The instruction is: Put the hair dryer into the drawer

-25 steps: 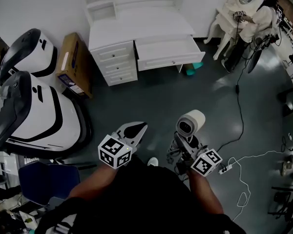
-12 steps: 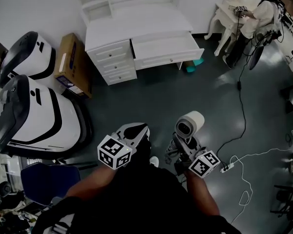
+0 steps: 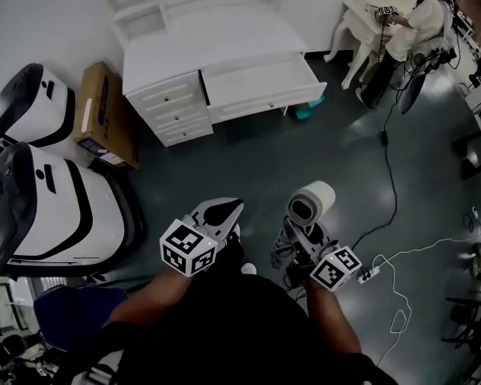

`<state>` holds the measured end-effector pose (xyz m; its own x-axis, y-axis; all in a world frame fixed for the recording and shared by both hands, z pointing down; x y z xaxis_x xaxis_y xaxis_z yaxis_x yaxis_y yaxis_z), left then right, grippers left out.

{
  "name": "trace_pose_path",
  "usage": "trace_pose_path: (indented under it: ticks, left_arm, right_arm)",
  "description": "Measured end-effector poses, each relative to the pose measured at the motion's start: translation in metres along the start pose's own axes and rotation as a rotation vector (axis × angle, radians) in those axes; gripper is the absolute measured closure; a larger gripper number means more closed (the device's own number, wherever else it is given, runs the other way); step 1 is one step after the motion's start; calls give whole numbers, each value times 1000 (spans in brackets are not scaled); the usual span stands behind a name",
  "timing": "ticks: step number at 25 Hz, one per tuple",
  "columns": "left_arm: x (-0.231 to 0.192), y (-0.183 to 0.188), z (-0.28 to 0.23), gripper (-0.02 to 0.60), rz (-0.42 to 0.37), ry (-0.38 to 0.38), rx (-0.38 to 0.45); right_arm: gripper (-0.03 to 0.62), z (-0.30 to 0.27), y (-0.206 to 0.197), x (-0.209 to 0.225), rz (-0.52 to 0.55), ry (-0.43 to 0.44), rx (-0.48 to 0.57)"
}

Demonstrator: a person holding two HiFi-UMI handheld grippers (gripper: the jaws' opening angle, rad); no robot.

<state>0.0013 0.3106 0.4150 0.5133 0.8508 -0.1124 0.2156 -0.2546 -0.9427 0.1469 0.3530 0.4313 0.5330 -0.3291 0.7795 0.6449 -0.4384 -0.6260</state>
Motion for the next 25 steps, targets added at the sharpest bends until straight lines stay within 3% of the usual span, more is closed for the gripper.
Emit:
trace_pose_path:
  ticks: [11,25]
  left_arm:
    - [-100,28,-31,572,14,27,29]
    - [-200,51,-70,572,0,0,55]
  right_arm:
    - [378,-102,51,10,65,13,-56]
    - [378,-195,99,36,63,-8,6]
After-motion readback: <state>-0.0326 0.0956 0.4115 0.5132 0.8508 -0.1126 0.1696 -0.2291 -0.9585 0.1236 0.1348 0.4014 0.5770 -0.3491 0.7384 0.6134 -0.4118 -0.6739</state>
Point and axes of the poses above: the fingertips, and each gripper's own axes: z backward along the fingers, x to its right, y out of its top, the point moved 2 cm from there along z, backward along the fingers, and after that the axes turned 10 degrees about -z, right-handed, at the moved point
